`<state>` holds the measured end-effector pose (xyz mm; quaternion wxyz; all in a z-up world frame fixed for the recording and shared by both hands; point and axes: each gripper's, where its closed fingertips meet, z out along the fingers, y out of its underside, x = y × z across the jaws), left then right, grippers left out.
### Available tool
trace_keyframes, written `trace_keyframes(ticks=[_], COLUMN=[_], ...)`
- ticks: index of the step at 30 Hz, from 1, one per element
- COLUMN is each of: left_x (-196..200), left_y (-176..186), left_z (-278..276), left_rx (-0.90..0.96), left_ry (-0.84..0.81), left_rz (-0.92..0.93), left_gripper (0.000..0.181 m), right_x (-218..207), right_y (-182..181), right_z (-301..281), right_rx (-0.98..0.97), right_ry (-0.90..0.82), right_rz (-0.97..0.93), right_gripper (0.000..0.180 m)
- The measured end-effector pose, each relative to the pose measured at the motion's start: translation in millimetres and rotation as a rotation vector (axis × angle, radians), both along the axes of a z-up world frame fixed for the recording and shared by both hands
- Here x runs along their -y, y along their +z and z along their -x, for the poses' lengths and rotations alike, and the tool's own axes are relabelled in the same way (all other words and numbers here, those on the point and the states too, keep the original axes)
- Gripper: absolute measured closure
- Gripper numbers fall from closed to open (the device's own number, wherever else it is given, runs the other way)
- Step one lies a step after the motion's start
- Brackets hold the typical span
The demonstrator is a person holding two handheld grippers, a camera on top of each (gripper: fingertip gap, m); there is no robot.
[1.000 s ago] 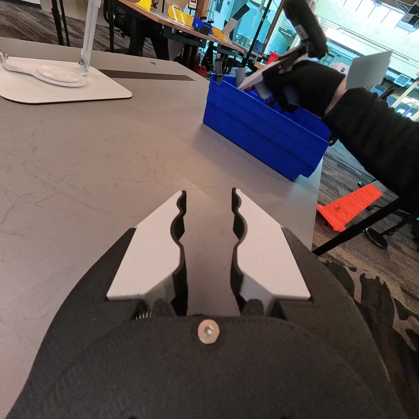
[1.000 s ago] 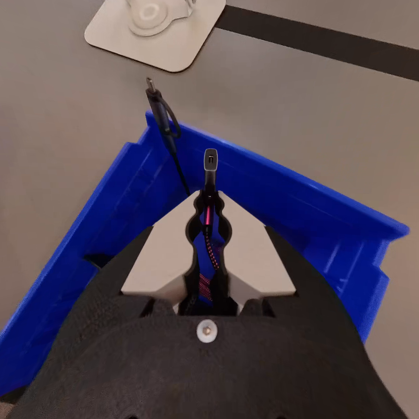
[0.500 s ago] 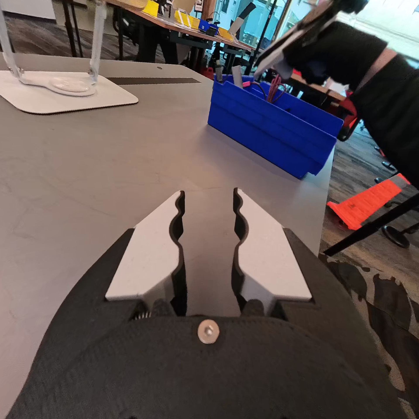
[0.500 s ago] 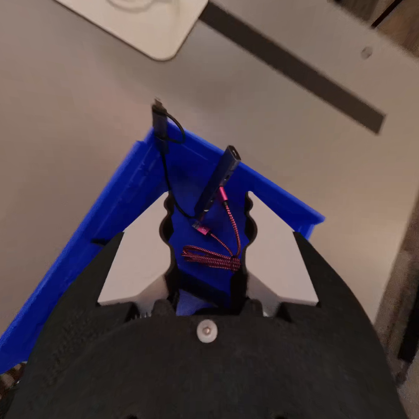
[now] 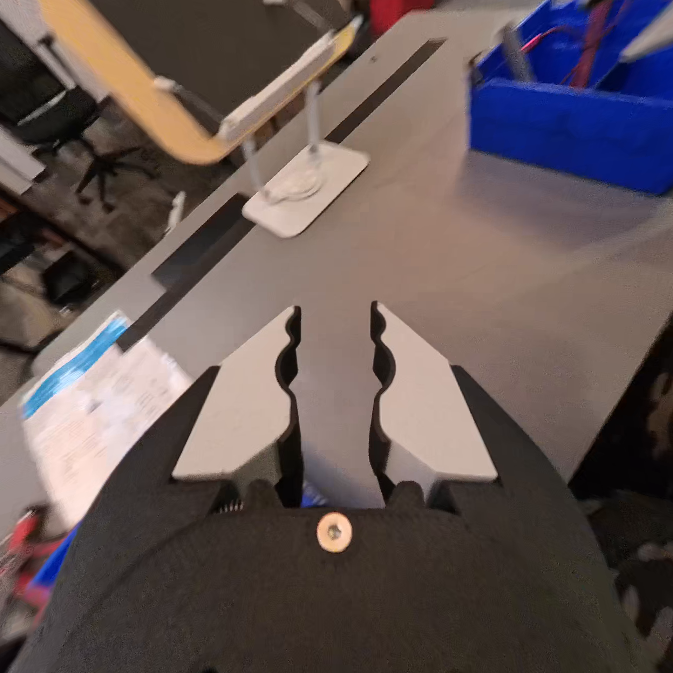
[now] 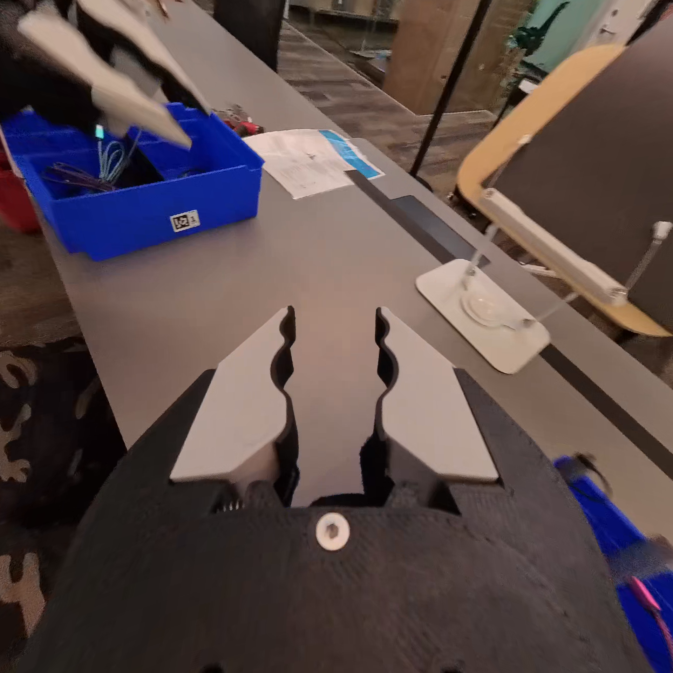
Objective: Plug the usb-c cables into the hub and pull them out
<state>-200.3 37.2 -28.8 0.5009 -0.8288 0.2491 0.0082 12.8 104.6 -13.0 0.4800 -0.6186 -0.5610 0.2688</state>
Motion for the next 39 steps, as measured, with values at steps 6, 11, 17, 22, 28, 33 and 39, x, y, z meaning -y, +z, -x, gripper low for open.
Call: trace_keyframes(ticks=[6, 11, 17, 22, 28, 33, 39], left_x=[21, 44, 57, 67, 73, 68, 53], left_y=[-33, -124, -186, -208, -213, -207, -204], left_z=[146, 227, 264, 279, 291, 294, 304], left_rx=[-0.089, -0.072, -0.032, -0.018, -0.023, -0.065, -0.185], left_ry=[0.344, 0.527, 0.624, 0.691, 0.734, 0.738, 0.693], left_rz=[0.349, 0.762, 1.084, 1.234, 1.284, 1.230, 1.118], left_gripper=[0.144, 0.142, 0.147, 0.152, 0.168, 0.169, 0.151], right_x=[12, 3, 7, 13, 13, 15, 16], right_y=[-73, -140, -176, -181, -184, -183, -187], right_z=[57, 73, 77, 77, 78, 78, 79], right_rx=[-0.037, 0.019, 0.047, 0.058, 0.080, 0.079, 0.105], right_ry=[0.077, 0.072, 0.103, 0.136, 0.140, 0.146, 0.147], right_rz=[0.092, 0.036, -0.011, -0.079, -0.089, -0.099, -0.121], right_gripper=[0.140, 0.145, 0.153, 0.161, 0.161, 0.161, 0.161])
